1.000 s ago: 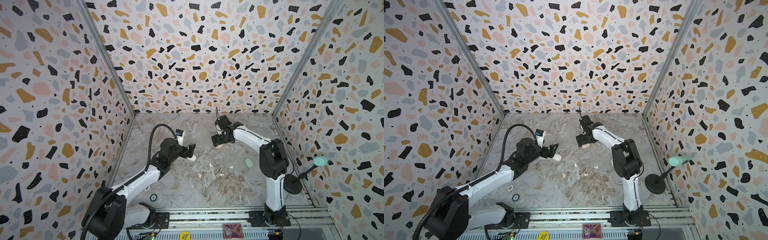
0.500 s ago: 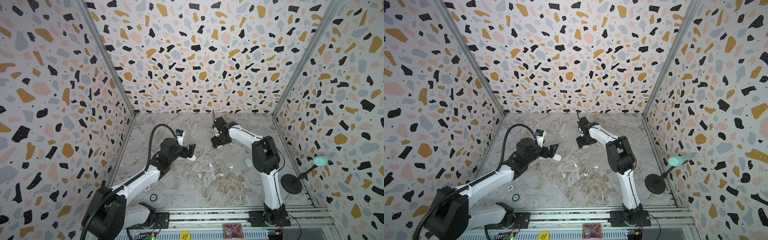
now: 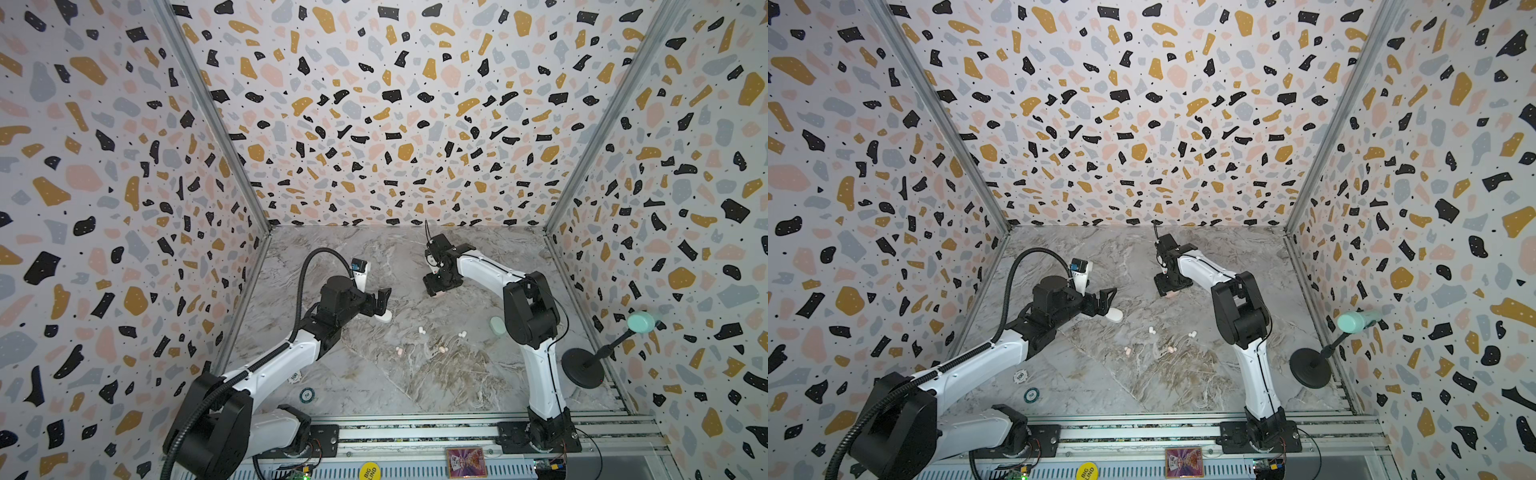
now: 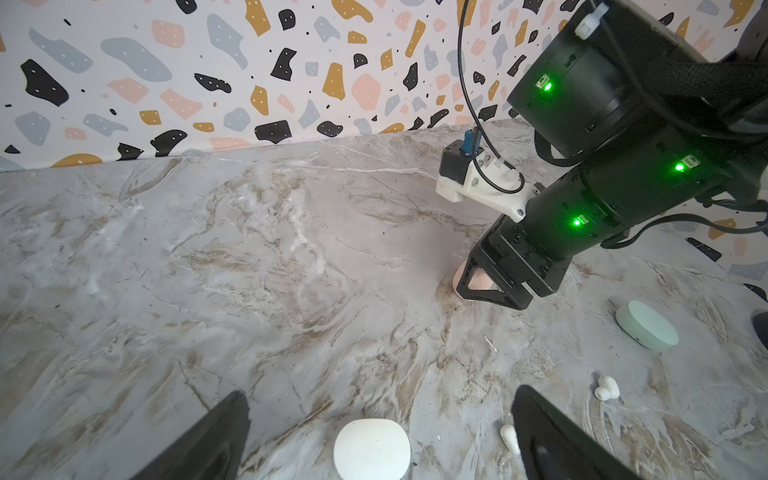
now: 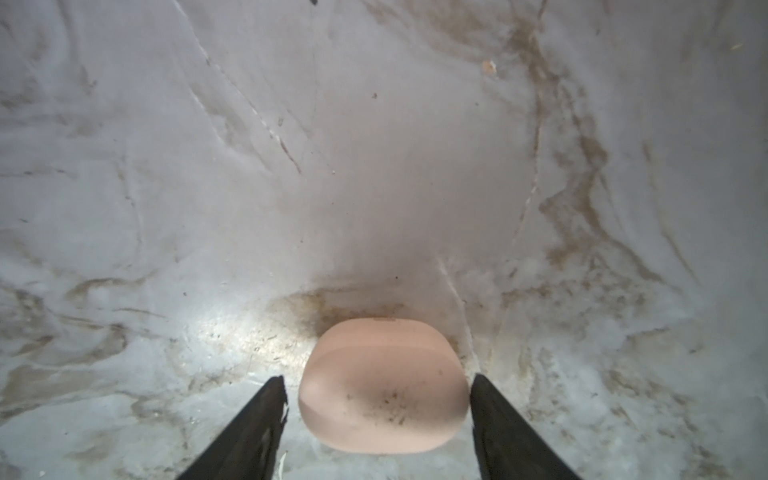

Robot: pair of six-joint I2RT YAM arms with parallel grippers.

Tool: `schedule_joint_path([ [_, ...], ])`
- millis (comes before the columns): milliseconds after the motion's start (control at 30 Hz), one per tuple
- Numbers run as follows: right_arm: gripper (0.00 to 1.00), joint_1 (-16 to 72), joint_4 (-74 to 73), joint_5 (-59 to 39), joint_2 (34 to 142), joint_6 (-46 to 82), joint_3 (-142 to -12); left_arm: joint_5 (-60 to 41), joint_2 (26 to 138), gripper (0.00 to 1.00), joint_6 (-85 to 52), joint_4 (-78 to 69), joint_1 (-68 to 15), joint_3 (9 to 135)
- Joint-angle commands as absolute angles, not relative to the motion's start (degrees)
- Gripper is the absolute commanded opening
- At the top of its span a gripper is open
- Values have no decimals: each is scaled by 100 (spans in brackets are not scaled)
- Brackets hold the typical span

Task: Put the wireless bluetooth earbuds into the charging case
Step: 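Close the right gripper on the pink case and lift it, then carry the pink case toward the left gripper while the left gripper reaches toward it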

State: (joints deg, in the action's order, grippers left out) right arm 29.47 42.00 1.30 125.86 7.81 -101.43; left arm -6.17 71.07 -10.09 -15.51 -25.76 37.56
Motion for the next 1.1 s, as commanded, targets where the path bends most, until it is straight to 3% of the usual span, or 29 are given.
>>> schedule_joint_path([
  [0,68,2959,4314,254,12595,806,-10285,-659,7034,100,-1031,-1793,-2559,3807],
  [633,67,2965,4317,353,12690,859,-10395,-650,7031,100,-1034,-1793,-2550,3811],
  [867,61,2971,4298,371,12571,904,-10380,-665,7053,100,-1029,-1793,-2559,3810],
  [1067,60,2971,4510,213,12161,1054,-10403,-1262,7192,100,-935,-1960,-2595,3790],
])
